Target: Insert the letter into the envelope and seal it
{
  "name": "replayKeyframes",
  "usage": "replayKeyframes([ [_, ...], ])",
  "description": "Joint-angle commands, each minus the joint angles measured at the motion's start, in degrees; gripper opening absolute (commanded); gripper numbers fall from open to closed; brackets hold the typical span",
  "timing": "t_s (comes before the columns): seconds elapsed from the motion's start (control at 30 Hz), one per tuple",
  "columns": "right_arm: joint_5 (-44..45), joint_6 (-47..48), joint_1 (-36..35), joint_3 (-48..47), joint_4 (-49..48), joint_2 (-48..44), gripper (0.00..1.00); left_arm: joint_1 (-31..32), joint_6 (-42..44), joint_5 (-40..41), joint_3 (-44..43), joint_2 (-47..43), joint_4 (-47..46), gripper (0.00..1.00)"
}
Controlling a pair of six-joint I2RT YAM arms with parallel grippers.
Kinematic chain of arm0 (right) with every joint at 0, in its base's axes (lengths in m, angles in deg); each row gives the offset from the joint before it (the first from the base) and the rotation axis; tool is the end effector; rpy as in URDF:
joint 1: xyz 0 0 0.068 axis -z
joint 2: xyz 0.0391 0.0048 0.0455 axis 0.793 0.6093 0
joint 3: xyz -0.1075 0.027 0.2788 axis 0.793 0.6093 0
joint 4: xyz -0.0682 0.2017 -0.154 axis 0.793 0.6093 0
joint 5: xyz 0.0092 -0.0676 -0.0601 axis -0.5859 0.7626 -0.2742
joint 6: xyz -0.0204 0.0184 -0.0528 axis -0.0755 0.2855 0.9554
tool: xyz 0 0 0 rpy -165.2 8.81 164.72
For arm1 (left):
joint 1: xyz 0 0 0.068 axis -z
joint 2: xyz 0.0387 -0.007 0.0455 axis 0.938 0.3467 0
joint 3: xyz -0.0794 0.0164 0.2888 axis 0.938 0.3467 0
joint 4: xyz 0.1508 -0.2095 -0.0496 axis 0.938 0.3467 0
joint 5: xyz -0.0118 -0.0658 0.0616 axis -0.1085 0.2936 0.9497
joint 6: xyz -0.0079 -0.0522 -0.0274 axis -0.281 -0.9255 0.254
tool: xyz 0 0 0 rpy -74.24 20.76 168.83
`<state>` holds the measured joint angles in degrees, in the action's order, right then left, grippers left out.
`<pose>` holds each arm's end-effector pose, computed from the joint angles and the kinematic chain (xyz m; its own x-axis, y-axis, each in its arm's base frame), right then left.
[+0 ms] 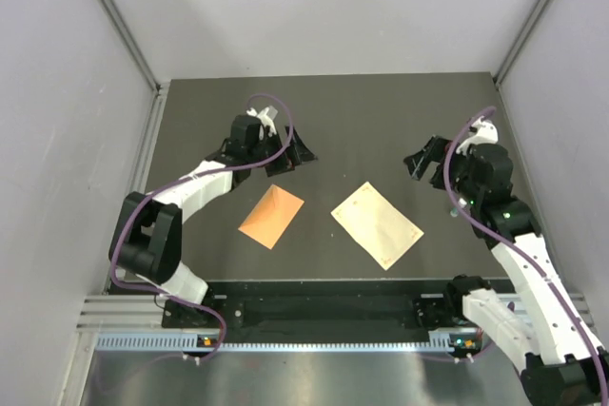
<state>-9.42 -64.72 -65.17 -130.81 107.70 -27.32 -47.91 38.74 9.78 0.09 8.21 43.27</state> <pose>0.1624 0.0389 0.3420 -0.4695 0.3711 -0.8011 -0.0517 0.8943 0.4445 0.3200 -0.1486 0.2583 -0.8259 -0.3005 -0.4770 0.1786 0.6630 -0.7270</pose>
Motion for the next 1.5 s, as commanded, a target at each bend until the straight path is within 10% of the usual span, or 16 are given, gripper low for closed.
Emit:
replayKeyframes([
  [0.0, -1.3, 2.6, -0.6, 0.4, -3.5, -2.9, 0.99, 0.7, 0.8, -2.7, 1.4, -2.0, -3.5, 0.99],
  [0.77, 2.7, 2.1, -0.6, 1.2, 8.5, -6.7, 0.99, 9.4, -0.4, -17.8, 0.3, 19.8, -12.5, 0.87],
  [1.07, 6.2, 3.0, -0.6, 2.1, 8.3, -8.4, 0.99, 13.3, -0.2, -18.1, -1.1, 22.2, -10.2, 0.61],
  [1.33, 7.8, 3.3, -0.6, 2.8, 9.8, -9.3, 0.99, 13.9, -0.7, -16.6, -2.8, 23.4, -10.2, 0.04],
  [1.47, 6.5, 4.4, -0.6, 2.6, 9.9, -9.3, 0.99, 13.9, -2.4, -18.1, -2.1, 22.1, -12.9, 0.0],
])
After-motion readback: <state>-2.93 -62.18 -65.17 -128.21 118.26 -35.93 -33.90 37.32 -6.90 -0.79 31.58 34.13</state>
